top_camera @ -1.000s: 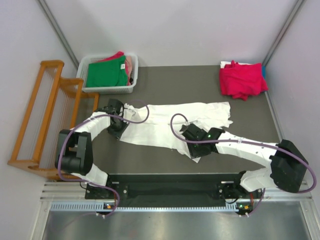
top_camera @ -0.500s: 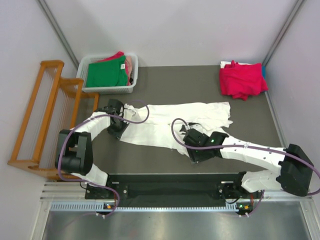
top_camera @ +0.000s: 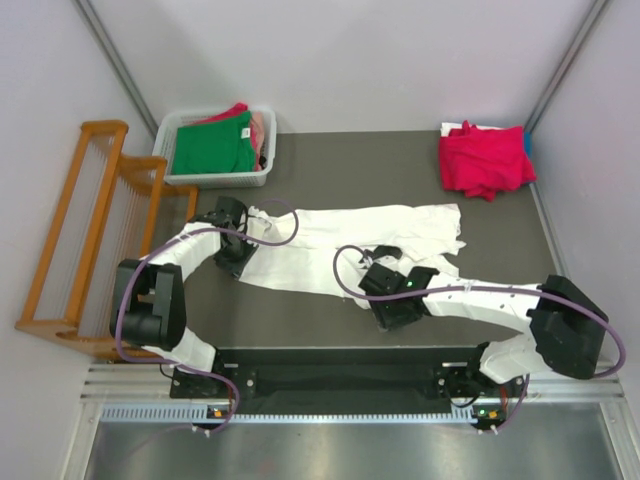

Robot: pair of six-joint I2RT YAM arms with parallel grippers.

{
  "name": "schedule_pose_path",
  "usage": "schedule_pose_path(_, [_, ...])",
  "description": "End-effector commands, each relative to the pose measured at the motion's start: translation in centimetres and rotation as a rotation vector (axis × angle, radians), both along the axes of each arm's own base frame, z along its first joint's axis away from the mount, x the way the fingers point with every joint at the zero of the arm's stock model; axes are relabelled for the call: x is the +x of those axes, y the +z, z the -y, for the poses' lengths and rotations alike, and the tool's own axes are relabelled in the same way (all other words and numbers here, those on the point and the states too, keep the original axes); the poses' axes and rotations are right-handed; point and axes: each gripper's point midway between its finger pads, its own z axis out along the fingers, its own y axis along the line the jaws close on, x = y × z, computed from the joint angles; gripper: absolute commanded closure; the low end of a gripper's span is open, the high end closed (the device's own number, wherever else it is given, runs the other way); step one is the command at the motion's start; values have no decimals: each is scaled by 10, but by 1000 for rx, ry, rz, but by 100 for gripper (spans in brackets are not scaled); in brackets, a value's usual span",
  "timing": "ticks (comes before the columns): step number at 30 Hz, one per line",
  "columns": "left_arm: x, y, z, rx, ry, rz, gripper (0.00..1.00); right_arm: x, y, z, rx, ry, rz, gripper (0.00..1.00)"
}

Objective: Fold and stack the t-shirts

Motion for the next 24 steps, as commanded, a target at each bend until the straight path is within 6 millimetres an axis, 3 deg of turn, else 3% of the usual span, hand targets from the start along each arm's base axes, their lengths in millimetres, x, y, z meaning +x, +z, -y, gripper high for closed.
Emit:
schedule_pose_path(1, [9,14,2,-15,-1,40,77,9,5,-19,47,26,38,46])
schedule_pose_path(9, [8,12,1,-12,-3,38,77,14,2,-26,53,25,46,55])
schedule_pose_path(11, [7,12,1,-11,-3,38,77,15,1,-27,52,27,50,62])
schedule_pose_path(24, [5,14,1,-13,-7,38,77,19,-5,-21,23,30,67,63])
